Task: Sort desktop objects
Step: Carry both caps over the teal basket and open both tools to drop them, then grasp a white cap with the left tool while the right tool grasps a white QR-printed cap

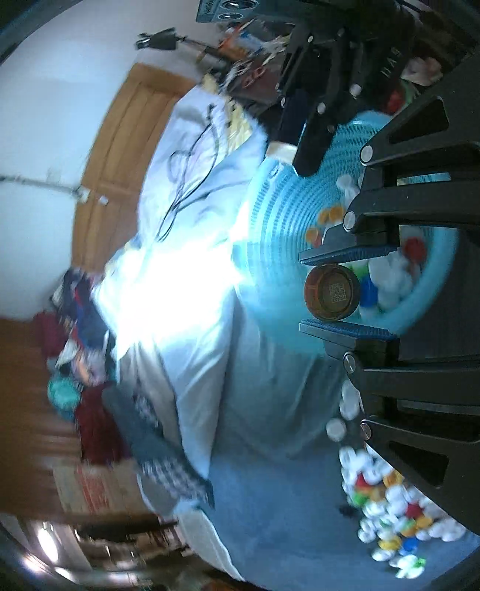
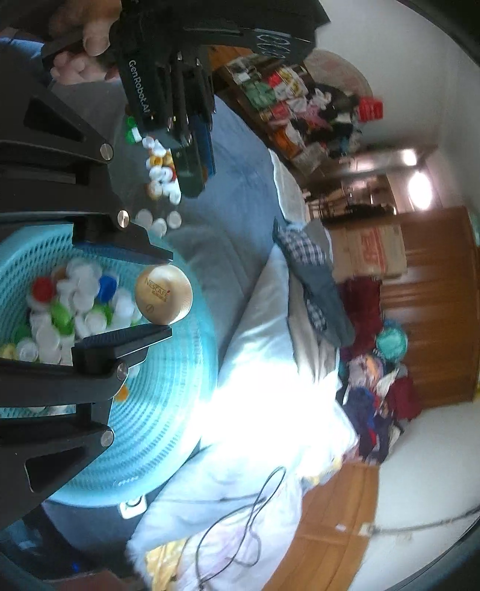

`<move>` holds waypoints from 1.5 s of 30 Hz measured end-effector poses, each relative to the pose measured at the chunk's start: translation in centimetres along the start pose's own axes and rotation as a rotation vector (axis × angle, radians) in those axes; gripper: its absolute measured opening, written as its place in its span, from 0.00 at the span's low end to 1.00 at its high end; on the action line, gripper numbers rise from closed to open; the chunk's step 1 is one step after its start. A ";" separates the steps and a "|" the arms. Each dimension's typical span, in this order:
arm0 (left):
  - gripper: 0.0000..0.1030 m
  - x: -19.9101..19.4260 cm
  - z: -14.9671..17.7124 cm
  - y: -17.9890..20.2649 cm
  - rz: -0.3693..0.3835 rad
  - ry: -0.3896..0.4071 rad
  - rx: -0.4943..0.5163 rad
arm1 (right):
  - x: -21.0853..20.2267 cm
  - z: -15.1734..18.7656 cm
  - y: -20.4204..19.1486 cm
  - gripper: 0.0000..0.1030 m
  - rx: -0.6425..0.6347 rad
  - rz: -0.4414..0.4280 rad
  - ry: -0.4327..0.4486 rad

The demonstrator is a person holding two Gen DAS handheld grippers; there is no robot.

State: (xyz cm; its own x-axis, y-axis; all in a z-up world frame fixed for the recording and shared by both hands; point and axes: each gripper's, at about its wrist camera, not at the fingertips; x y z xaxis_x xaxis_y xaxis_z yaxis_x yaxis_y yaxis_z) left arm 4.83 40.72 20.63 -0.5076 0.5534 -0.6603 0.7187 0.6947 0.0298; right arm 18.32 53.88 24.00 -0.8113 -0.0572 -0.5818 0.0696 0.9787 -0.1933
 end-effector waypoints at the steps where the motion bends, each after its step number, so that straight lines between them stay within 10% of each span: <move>1: 0.24 0.8 -0.4 0.7 0.013 -0.028 0.011 | 0.0 0.0 0.8 0.34 0.012 0.005 -0.010; 8: 0.24 5.2 -1.0 3.8 0.092 -0.208 0.040 | 1.1 0.2 3.9 0.35 0.061 0.009 -0.099; 18: 0.31 5.6 -0.9 3.9 0.076 -0.203 0.033 | 1.2 0.7 3.5 0.35 0.062 0.005 -0.099; 21: 0.58 5.0 -0.7 2.8 0.034 -0.166 0.019 | 1.1 0.6 3.4 0.59 0.067 0.016 -0.084; 25: 0.58 3.0 0.8 -0.4 -0.012 -0.105 -0.030 | 1.0 0.5 2.7 0.66 0.060 0.002 -0.070; 31: 0.58 -2.0 9.7 -10.8 -0.182 -0.068 -0.152 | 2.1 1.7 -0.5 0.70 -0.007 -0.064 -0.099; 39: 0.58 -10.0 25.4 -26.7 -0.484 -0.071 -0.562 | 4.9 4.8 -4.4 0.70 -0.059 -0.128 -0.194; 45: 0.58 -9.1 29.6 -27.4 -0.424 -0.136 -0.495 | 7.2 8.2 -10.1 0.70 -0.169 -0.221 -0.291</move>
State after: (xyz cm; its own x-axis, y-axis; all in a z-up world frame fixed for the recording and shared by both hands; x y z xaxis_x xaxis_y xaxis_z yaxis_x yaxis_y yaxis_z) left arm 3.88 3.07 3.59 -0.6100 0.1456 -0.7789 0.1508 0.9863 0.0663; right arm 16.56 42.01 15.31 -0.5959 -0.2997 -0.7451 -0.2043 0.9538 -0.2203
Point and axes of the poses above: each gripper's, at about its wrist camera, not at the fingertips, and x roughly the way its jaws point, y to its right, z to its underside, and after that the axes turned 7 degrees about x, right-handed
